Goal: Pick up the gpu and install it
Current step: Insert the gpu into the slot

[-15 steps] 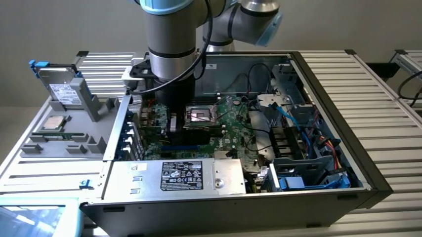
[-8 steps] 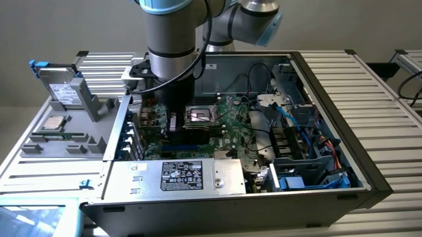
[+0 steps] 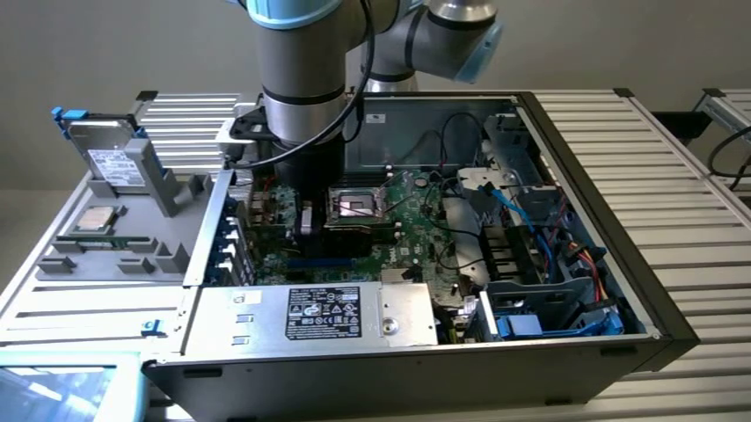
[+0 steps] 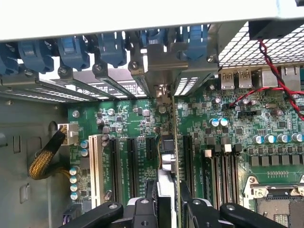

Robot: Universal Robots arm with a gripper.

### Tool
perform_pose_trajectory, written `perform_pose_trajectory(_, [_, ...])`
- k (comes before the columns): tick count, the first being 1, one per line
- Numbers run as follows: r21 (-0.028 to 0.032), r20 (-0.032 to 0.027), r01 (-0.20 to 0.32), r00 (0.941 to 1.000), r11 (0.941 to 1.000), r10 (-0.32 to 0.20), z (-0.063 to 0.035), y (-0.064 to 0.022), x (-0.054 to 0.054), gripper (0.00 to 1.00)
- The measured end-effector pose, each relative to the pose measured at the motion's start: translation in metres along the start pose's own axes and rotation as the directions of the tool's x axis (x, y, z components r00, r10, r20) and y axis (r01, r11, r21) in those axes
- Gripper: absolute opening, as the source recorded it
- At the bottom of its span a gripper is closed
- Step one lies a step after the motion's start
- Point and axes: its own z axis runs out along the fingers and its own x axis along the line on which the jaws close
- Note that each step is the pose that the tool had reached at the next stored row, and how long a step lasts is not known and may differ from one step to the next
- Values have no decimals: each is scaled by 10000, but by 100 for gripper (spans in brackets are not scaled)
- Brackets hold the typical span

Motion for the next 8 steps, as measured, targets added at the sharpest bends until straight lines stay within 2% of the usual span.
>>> perform_pose_trajectory(8, [4,3,3,10000,10000,-3,10,12,-8,29])
